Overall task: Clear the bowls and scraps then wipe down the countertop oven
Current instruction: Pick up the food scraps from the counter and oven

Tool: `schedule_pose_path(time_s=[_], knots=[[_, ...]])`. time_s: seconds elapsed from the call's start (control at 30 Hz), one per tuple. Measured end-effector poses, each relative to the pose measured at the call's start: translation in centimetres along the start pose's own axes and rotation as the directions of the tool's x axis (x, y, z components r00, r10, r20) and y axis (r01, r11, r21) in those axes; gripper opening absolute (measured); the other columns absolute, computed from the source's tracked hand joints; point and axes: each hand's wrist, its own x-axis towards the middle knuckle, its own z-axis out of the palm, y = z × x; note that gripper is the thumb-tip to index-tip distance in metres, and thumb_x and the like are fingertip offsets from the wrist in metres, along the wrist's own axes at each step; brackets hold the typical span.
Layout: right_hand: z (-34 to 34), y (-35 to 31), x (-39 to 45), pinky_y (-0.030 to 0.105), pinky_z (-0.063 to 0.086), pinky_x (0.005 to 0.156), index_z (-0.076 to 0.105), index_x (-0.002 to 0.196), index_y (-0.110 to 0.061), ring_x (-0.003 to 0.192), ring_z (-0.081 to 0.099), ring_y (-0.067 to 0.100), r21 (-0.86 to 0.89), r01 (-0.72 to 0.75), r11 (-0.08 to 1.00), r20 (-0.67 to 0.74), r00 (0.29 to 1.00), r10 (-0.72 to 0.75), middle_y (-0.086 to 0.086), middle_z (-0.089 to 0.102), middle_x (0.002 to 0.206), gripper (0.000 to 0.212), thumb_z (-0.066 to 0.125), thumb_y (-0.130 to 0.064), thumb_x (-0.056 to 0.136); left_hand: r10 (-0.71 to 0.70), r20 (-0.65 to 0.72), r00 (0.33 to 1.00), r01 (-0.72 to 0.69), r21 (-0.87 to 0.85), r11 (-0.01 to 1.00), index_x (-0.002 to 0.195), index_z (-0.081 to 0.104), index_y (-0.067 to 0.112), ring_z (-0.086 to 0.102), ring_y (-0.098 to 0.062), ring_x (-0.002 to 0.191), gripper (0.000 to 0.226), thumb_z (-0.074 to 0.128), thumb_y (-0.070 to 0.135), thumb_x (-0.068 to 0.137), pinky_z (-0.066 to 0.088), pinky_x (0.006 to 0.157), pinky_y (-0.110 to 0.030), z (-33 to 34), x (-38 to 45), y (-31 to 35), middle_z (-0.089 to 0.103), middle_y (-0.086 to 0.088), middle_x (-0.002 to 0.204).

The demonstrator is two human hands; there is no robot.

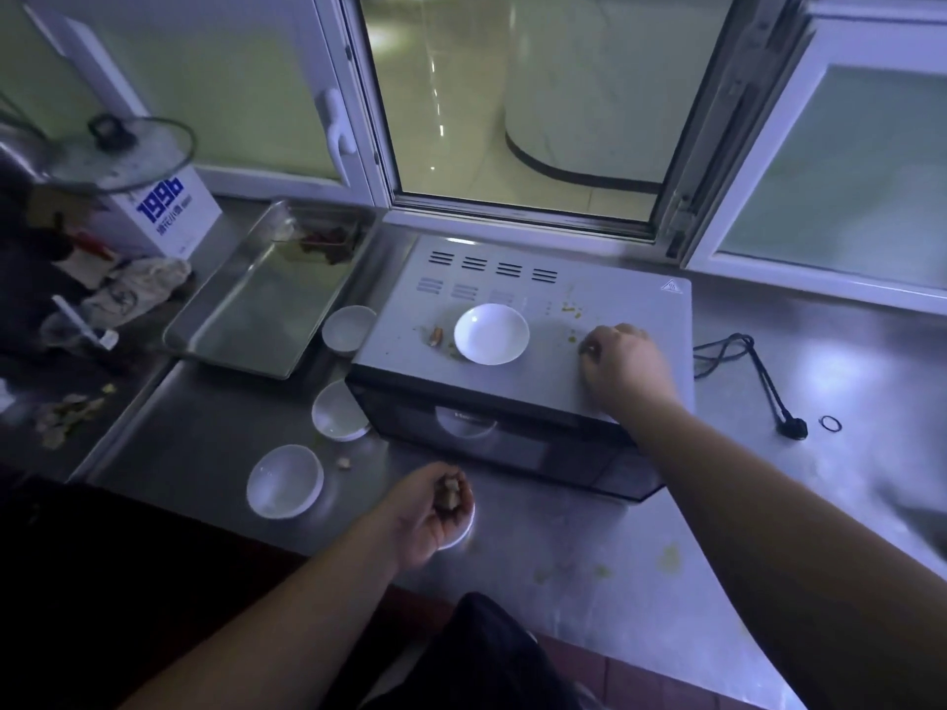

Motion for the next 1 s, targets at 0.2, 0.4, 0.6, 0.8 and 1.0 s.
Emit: schedule_pose_path(time_s=[0.2,0.4,0.6,0.8,1.0], knots=[[-0.9,-0.6,0.3,0.039,0.048,0.086,0.074,0.105,-0.011,0.100,0.058,0.038,0.063,0.064,0.996,-0.069,0.996,-0.059,0.016,0.067,0.101,0.020,0.058,-0.016,0.094,0.028,-0.003,1.000,-0.028,-0.005,1.000,0.071,0.058,0.001,0.054,-0.016,0.065,0.018,0.056,-0.001,0.089,0.058,0.055,-0.023,0.5,-0.2,0.3,0.050,-0.008,0.072],[-1.6,-6.8,1.8,0.039,0.050,0.085,0.073,0.110,-0.017,0.105,0.057,0.028,0.156,0.277,0.948,-0.098,0.959,-0.264,0.005,0.070,0.105,0.019,0.061,-0.022,0.096,0.091,0.024,0.996,-0.091,0.003,0.996,0.083,0.061,-0.004,0.057,-0.018,0.072,0.013,0.052,-0.004,0.092,0.061,0.063,-0.027,-0.4,-0.4,2.1,0.060,-0.015,0.078],[1.7,-12.6,2.3,0.037,0.046,0.083,0.073,0.111,-0.019,0.104,0.054,0.030,0.080,0.408,0.910,-0.006,0.913,-0.408,0.004,0.071,0.105,0.019,0.062,-0.023,0.096,0.086,0.040,0.996,-0.088,0.070,0.994,0.087,0.062,-0.004,0.058,-0.020,0.068,0.013,0.051,-0.003,0.094,0.061,0.060,-0.030,-2.8,-0.8,5.5,0.058,-0.016,0.077],[4.3,-15.2,2.7,0.041,0.048,0.089,0.074,0.109,-0.027,0.108,0.054,0.028,-0.073,0.351,0.934,0.055,0.936,-0.347,-0.001,0.071,0.109,0.019,0.062,-0.036,0.096,0.046,0.050,0.998,-0.052,0.144,0.988,0.088,0.062,-0.004,0.060,-0.019,0.068,0.012,0.053,-0.002,0.094,0.061,0.060,-0.030,-5.4,-0.6,9.2,0.059,-0.016,0.078],[5.3,-16.5,2.8,0.035,0.036,0.089,0.073,0.118,-0.032,0.119,0.050,0.027,-0.212,0.314,0.925,0.088,0.949,-0.302,-0.006,0.069,0.123,0.025,0.057,-0.038,0.100,0.014,0.053,0.999,-0.023,0.171,0.985,0.086,0.061,-0.003,0.058,-0.018,0.070,0.013,0.051,-0.001,0.095,0.061,0.064,-0.029,-7.4,-0.2,11.9,0.060,-0.013,0.074]])
